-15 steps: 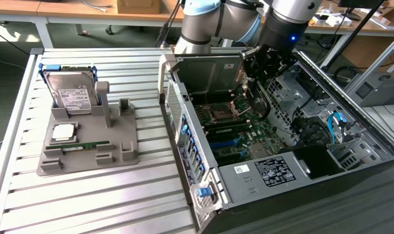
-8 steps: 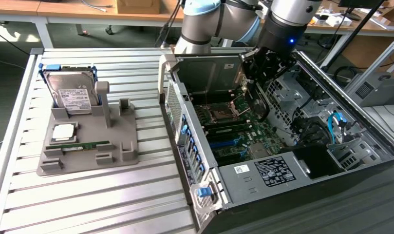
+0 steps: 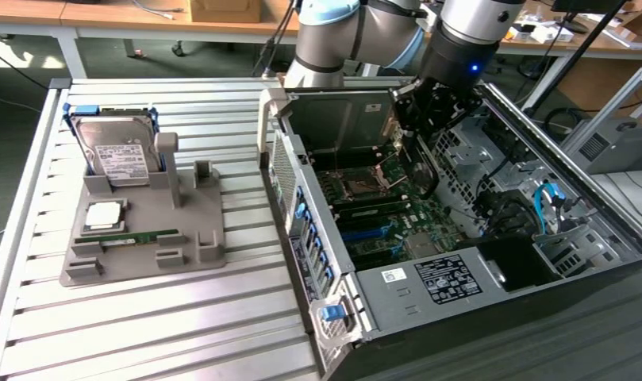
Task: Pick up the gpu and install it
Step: 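Pick up the gpu and move the gpu toward the slot, then insert the gpu into the slot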
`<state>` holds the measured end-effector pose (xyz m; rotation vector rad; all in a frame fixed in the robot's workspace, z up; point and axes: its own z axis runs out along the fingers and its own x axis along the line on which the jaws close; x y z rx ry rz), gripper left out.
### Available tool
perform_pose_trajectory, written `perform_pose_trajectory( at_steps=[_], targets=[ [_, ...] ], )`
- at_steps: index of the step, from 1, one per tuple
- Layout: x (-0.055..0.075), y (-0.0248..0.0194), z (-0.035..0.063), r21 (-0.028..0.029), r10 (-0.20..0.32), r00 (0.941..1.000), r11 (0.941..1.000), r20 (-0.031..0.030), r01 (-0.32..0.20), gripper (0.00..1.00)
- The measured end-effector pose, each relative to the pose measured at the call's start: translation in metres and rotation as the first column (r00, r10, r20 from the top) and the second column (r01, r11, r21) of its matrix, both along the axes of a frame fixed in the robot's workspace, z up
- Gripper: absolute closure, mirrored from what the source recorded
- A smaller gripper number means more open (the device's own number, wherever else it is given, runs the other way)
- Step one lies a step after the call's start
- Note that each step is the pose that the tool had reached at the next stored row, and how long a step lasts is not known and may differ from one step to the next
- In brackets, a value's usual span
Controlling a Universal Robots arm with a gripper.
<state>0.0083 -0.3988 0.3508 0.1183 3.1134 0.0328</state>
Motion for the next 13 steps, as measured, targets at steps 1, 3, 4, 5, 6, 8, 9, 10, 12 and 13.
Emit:
perform_pose_trajectory(
  at_steps=[1, 3, 4, 5, 6, 8, 9, 10, 12, 13],
  targets=[
    [0.0000, 0.0000, 0.0000, 0.0000, 0.000, 1.0000, 1.0000, 0.0000, 0.000, 0.73],
    [0.0000, 0.0000, 0.0000, 0.0000, 0.000, 1.0000, 1.0000, 0.0001, 0.000, 0.73],
    [0.0000, 0.0000, 0.0000, 0.0000, 0.000, 1.0000, 1.0000, 0.0000, 0.000, 0.73],
    [0.0000, 0.0000, 0.0000, 0.0000, 0.000, 1.0000, 1.0000, 0.0000, 0.000, 0.73],
    [0.0000, 0.0000, 0.0000, 0.0000, 0.000, 1.0000, 1.0000, 0.0000, 0.000, 0.73],
    [0.0000, 0.0000, 0.0000, 0.0000, 0.000, 1.0000, 1.0000, 0.0000, 0.000, 0.73],
    [0.0000, 0.0000, 0.0000, 0.0000, 0.001, 1.0000, 1.0000, 0.0001, -0.001, 0.73],
    [0.0000, 0.0000, 0.0000, 0.0000, 0.003, 1.0000, 1.0000, 0.0001, -0.003, 0.73],
    [0.0000, 0.0000, 0.0000, 0.0000, 0.021, 0.9998, 0.9998, 0.0001, -0.021, 0.73],
    [-0.0001, 0.0000, 0.0000, 0.0000, 0.029, 0.9996, 0.9996, 0.0001, -0.029, 0.73]
  ],
)
